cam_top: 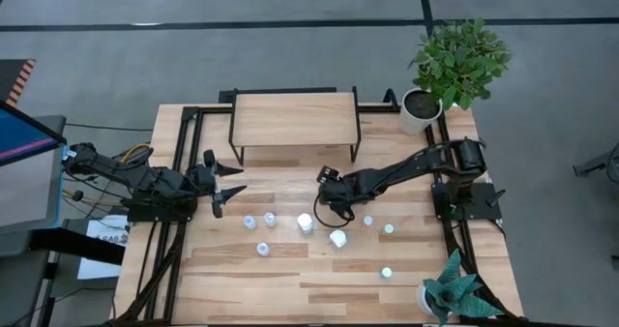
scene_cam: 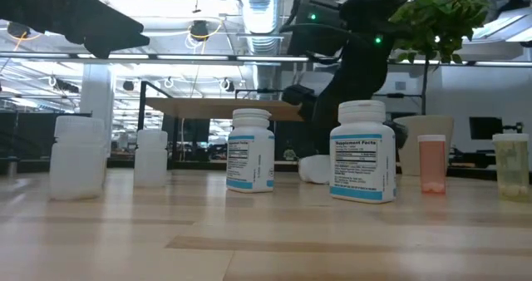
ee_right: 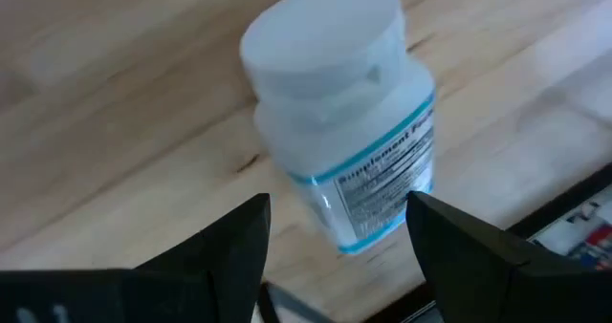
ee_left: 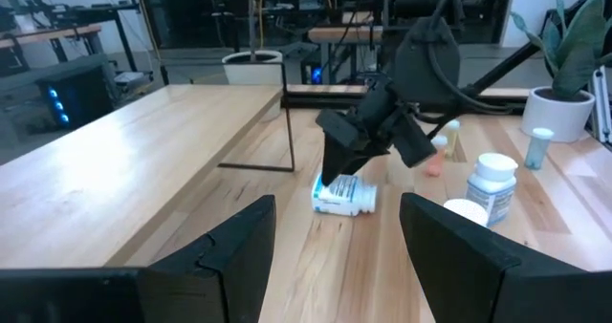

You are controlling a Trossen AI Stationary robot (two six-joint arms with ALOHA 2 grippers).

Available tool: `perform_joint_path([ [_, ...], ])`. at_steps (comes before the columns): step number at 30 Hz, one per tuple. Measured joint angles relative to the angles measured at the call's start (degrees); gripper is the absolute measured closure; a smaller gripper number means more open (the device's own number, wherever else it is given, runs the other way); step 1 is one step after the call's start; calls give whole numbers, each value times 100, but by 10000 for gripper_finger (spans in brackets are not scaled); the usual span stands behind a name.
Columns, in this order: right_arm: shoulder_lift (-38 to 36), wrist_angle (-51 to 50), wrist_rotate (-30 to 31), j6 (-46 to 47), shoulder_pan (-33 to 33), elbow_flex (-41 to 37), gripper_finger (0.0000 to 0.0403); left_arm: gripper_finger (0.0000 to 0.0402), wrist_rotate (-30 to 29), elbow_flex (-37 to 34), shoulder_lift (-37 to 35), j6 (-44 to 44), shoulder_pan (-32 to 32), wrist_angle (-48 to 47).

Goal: Pick and place medicine bottles onto shelf by color
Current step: Put the top white pill bottle on the shelf

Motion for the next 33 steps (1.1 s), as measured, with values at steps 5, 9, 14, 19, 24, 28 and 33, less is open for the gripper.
perform_joint_path([
  [5, 1, 90, -35, 4, 143, 24, 133, 187, -2, 0, 0, 0, 0, -26],
  [9, -46, 98, -121, 431, 305, 24, 133, 187, -2, 0, 0, 0, -2, -26],
  [14, -46, 80, -225, 1793, 423, 24, 133, 187, -2, 0, 0, 0, 0, -27],
  [19, -46, 71, -384, 2918, 406, 25, 133, 187, -2, 0, 0, 0, -1, -27],
  [24, -47, -253, -277, 2618, 393, 394, 133, 187, -2, 0, 0, 0, 0, -27],
  [28, -50, -478, -273, 1783, 394, 697, 133, 187, -2, 0, 0, 0, 0, -27],
  [33, -50, -571, -470, 562, 361, 824, 133, 187, -2, 0, 0, 0, -1, -27],
])
